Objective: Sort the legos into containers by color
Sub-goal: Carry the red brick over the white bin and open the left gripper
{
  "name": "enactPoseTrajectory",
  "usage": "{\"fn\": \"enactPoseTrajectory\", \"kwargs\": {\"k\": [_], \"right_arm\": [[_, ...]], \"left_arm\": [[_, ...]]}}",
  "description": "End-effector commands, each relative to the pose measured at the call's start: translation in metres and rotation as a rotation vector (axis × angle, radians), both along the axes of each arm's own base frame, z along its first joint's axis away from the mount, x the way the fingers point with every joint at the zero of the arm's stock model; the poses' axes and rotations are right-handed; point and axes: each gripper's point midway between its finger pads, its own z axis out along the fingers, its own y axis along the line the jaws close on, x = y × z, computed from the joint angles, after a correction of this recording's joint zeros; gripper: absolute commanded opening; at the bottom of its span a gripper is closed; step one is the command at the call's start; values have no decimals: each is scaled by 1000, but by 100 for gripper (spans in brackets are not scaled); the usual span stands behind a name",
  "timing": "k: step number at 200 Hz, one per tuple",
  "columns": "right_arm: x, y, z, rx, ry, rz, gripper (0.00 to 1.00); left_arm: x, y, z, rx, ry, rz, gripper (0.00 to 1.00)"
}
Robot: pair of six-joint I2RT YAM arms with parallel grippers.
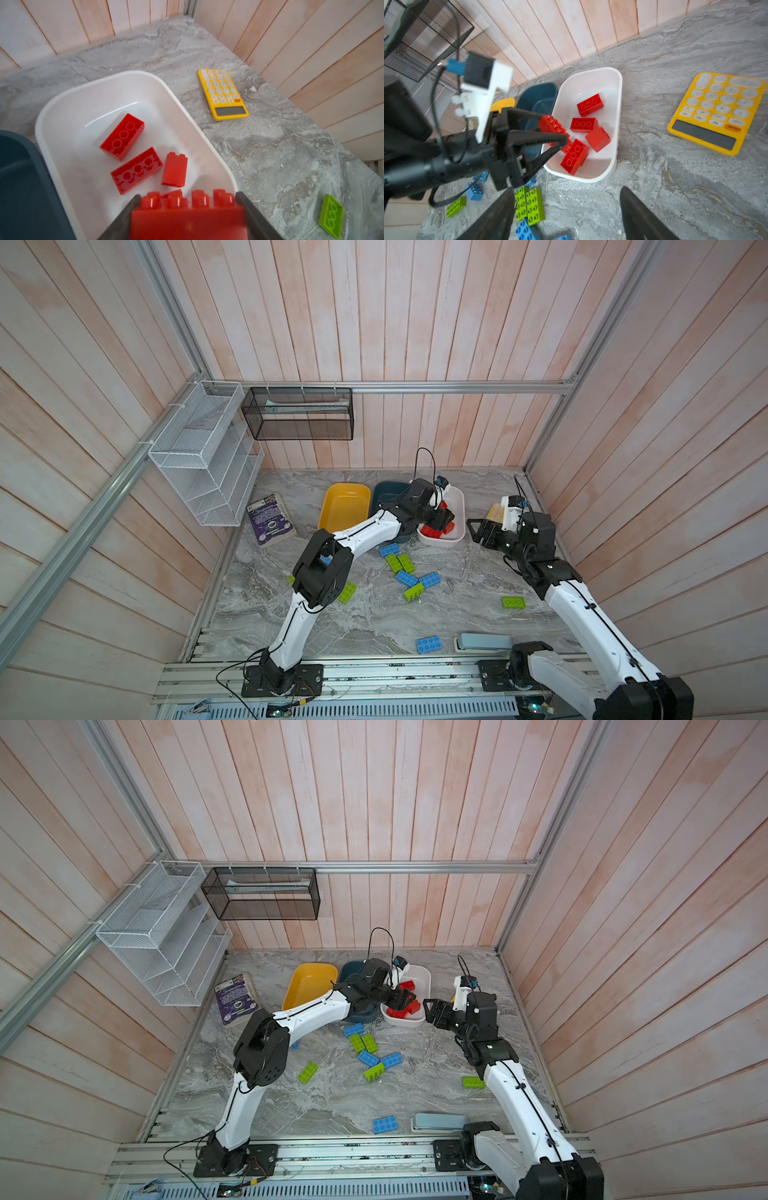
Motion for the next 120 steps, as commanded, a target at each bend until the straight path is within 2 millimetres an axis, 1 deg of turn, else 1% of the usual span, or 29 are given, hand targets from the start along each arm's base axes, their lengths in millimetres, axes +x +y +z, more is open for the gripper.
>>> {"fn": "enactPoseTrajectory", "kwargs": {"k": [1,12,19,26,37,53,56,67,69,74,86,88,90,91,94,99,102,120], "right_arm": [[-12,5,-13,-34,43,4,79],[-16,8,-15,-44,48,15,79],[-19,10,-16,-50,51,23,79],[-21,11,-16,-55,53,30,80],[-25,14,-17,-65,60,48,82],[-31,21,-20,-82,79,79,85],[-32,24,-22,-86,83,88,86],[-37,32,-29,-102,105,115,87],[-38,33,-31,-106,110,120,87],[-41,38,-36,-115,119,132,88],[-47,48,-53,-151,157,163,89],[-47,48,-56,-156,164,161,89],[-47,46,-60,-163,175,156,89],[-49,50,-61,-166,175,170,89],[-52,55,-66,-177,185,186,90],[-55,57,-76,-193,208,193,90],[-56,58,-81,-202,219,197,90],[-61,65,-110,-251,276,218,94]], "left_arm": [[5,0,-18,40,47,-6,62],[10,1,-19,48,46,4,68],[14,3,-18,49,43,13,75],[15,4,-15,44,41,17,81],[18,7,-8,34,34,27,86],[21,13,9,20,16,49,91],[21,15,14,18,10,53,93],[20,23,30,9,-12,73,95],[20,25,31,10,-15,77,96],[19,29,42,4,-30,88,96],[13,44,60,-6,-55,128,96],[12,47,60,-5,-54,134,96],[11,49,67,-15,-63,141,96],[10,50,65,-14,-62,143,96],[6,54,71,-21,-68,149,96],[1,61,81,-39,-81,161,96],[-3,65,80,-39,-77,168,96],[-29,90,95,-92,-89,197,97]]}}
